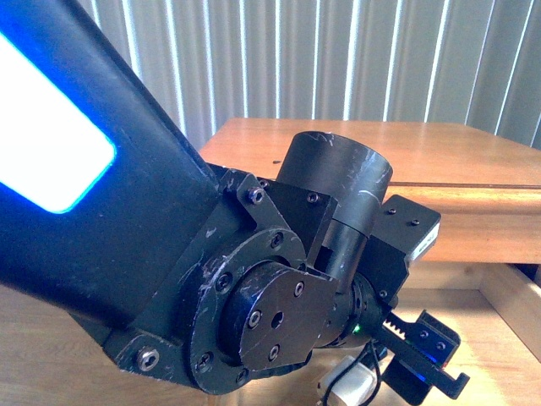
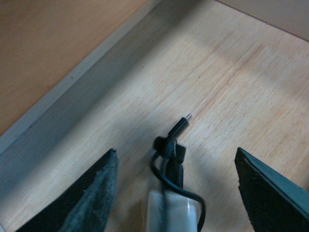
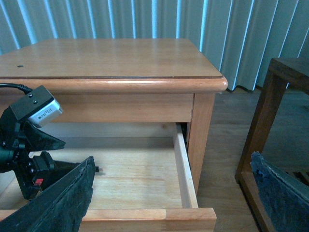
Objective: Put charger into drawer
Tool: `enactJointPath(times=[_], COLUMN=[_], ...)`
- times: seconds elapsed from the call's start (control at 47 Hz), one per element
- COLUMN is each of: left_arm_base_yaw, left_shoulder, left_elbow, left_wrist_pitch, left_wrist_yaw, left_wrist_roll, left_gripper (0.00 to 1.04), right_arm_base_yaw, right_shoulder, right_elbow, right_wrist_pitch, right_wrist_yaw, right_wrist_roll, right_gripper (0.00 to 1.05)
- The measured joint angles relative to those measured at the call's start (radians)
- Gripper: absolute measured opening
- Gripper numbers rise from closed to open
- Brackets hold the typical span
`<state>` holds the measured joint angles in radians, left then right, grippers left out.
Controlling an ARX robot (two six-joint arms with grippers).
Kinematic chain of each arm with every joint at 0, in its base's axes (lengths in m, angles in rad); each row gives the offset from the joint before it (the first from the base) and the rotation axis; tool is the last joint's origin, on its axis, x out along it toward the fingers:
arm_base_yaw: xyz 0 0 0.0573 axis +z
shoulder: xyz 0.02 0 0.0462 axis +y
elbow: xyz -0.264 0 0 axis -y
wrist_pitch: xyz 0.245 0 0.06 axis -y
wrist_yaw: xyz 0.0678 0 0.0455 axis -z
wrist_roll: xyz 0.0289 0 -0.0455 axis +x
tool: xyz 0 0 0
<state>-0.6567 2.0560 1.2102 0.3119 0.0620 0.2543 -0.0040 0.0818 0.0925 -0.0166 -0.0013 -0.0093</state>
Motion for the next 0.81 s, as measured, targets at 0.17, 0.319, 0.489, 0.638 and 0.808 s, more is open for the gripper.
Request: enactJointPath(times=[0.17, 0.319, 0.489, 0.638, 0.808], left_arm_base_yaw=[0.005, 0.024, 0.060, 0.119, 0.174], left_shoulder=[-0.061, -0.167, -0.344, -0.577, -0.822], left_elbow=[-0.056, -0.122, -0.234, -0.394, -0.539], left_wrist_pitch=[0.057, 0.111, 0.154, 0.184, 0.178], left_wrist_yaw=[-0.019, -0.046, -0.072, -0.137, -0.218], left_wrist_roll=[0.000, -0.004, -0.005, -0.048, -0.073], left_gripper=[1.00, 0.98, 0.99, 0.99, 0.99], right_arm_base_yaw=[0.000, 0.000, 0.000, 0.000, 0.000], right_shoulder=[0.000, 0.000, 0.000, 0.000, 0.000], right_elbow=[0.000, 0.000, 0.000, 0.000, 0.000], right_wrist_pitch=[0.000, 0.000, 0.000, 0.000, 0.000], right_wrist_yaw=[0.000, 0.000, 0.000, 0.000, 0.000], right_wrist_roll=[0.000, 0.000, 0.000, 0.000, 0.000], right_gripper=[0.96, 0.96, 0.96, 0.96, 0.96])
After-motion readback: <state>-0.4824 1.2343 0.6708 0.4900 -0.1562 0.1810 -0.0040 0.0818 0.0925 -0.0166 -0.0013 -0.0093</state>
